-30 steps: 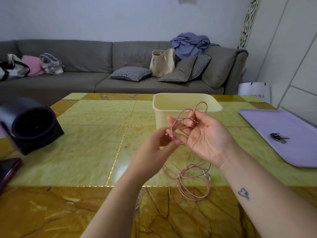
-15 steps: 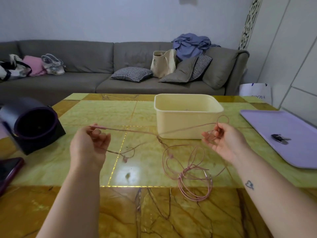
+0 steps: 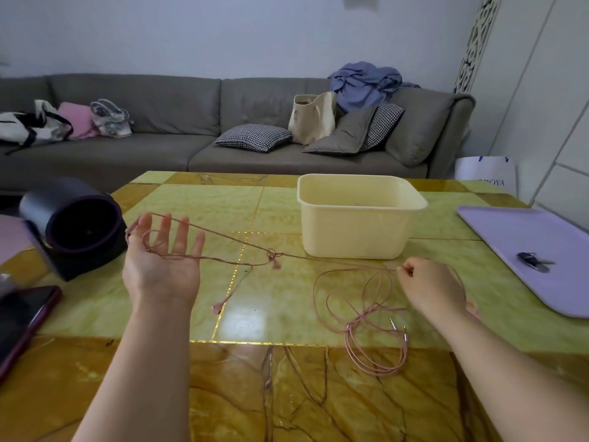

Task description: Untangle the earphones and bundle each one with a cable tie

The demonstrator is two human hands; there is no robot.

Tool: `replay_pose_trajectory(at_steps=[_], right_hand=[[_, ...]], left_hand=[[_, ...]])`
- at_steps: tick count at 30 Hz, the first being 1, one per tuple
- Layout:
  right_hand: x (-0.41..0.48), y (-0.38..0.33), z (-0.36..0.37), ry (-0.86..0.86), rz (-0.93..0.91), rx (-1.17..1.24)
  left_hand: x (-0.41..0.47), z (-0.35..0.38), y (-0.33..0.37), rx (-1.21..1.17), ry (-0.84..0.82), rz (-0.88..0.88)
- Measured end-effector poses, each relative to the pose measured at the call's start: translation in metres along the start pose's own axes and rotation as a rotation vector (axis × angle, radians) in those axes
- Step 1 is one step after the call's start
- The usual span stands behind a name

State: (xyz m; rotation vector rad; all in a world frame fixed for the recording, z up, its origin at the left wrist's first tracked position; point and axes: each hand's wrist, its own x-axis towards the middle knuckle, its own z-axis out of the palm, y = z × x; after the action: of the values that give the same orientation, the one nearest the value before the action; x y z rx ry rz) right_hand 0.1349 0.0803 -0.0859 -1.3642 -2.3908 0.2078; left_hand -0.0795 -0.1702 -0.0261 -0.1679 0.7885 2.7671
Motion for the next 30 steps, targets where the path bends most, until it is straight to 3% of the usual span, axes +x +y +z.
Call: replay_pose_trajectory(at_steps=[3,7,11,16,18,20,22,25,28,30], right_hand=[[-0.003,0.0,0.002,0.044,-0.131,-0.2],[-0.005,-0.001,0.008,-0.047,-0.132,-0.228],[-0.001,-0.011,0.003,-0.237,-0.052,0.069],[-0.006,-0.041,-0.026,-0.619,0.086,0.797],[-0.009,-0.046,-0.035,-0.65,0.111,0.865],[-0.013,-0.047,-0.043,-0.633,0.122,0.787],[-0.015,-0.047,-0.051,-0.553,0.056,0.506],[-0.015,-0.047,-0.065,-0.261,-0.164,0.029],[-0.024,-0.062,-0.073,-0.103,-0.309,0.12],[-0.04,-0.08,-0.07,-0.317,-0.33,0.327]], left_hand=[[0.001,-0.001,-0.003,-0.061,0.024,0.072],[-0.003,-0.003,-0.006,-0.096,0.084,0.168],[-0.006,0.003,-0.007,-0.045,0.002,0.14],[-0.018,0.014,-0.018,0.06,-0.177,-0.013],[-0.025,0.017,-0.024,0.073,-0.233,-0.055],[-0.031,0.022,-0.026,0.074,-0.278,-0.082],[-0.036,0.027,-0.027,0.067,-0.312,-0.1],[-0.043,0.034,-0.026,0.057,-0.364,-0.117],[-0.051,0.039,-0.027,0.047,-0.404,-0.139],[-0.055,0.042,-0.029,0.041,-0.427,-0.155]])
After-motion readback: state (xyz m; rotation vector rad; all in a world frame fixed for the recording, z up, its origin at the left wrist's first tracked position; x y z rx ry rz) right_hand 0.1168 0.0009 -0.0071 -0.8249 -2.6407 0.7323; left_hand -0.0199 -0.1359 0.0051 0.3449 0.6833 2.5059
